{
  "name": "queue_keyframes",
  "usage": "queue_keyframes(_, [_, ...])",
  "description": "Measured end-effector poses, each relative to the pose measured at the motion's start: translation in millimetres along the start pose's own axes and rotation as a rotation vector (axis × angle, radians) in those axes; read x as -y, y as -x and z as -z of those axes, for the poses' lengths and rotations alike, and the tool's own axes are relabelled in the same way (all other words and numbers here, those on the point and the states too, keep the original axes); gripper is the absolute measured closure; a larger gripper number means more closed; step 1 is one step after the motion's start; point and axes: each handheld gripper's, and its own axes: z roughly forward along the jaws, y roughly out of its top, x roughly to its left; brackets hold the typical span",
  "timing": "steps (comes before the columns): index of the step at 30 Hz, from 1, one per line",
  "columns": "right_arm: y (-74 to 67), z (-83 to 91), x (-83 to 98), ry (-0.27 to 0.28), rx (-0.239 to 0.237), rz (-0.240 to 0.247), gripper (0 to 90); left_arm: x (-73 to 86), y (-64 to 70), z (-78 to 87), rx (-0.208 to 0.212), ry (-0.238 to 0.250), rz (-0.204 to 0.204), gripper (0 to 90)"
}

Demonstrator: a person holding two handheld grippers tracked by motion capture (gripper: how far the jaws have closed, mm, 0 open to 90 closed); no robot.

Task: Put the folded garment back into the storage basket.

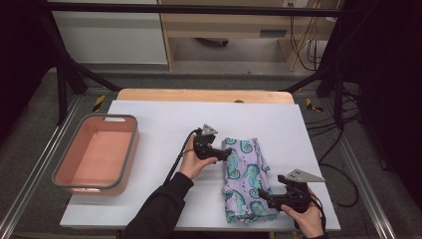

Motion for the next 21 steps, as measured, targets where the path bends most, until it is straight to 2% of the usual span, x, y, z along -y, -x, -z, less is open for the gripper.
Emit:
queue_keyframes(6, [-0.1,-0.8,1.5,-0.004,-0.004,-0.005,4.8,1.4,-1.8,-8.8,-0.029,-0.014,0.001,14.6])
queue_keyframes(10, [-1.3,-1.4,2.1,-0.011,-0.012,-0.004,4.8,-1.5,0.2,-15.5,-0.03,-0.033,0.001,18.2])
queue_keyframes(15, [-0.9,-1.1,3.0,-0.012,-0.014,-0.012,5.0,-3.4,-0.6,-24.2,-0.045,-0.054,0.024,26.7])
queue_keyframes(18, [-1.9,-0.2,3.3,-0.013,-0.021,-0.012,5.1,-2.4,-1.1,-28.1,-0.039,-0.053,0.034,31.5])
queue_keyframes(21, [-2.8,0.2,4.3,-0.021,-0.023,-0.02,5.6,-1.3,-1.4,-31.0,-0.039,-0.075,0.055,35.6])
